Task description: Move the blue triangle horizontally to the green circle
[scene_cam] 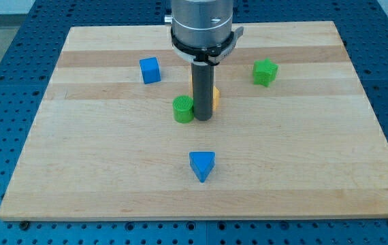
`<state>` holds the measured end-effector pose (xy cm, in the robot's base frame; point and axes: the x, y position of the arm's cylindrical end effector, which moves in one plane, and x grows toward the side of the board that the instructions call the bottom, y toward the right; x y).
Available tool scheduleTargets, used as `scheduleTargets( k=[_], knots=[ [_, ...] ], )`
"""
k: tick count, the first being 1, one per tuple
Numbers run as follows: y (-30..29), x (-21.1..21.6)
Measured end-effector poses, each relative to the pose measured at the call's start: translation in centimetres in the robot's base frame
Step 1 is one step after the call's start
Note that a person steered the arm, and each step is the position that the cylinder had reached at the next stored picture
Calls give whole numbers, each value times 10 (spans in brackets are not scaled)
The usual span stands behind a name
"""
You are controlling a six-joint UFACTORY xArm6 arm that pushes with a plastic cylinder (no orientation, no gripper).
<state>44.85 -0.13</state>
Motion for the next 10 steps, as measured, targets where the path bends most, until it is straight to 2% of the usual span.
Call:
scheduleTargets(
  k=[2, 4, 5, 6, 7, 10],
  knots=[
    [1, 27],
    [-41, 67],
    [-77, 70],
    [-81, 104],
    [-66, 127],
    [47, 102]
  ],
)
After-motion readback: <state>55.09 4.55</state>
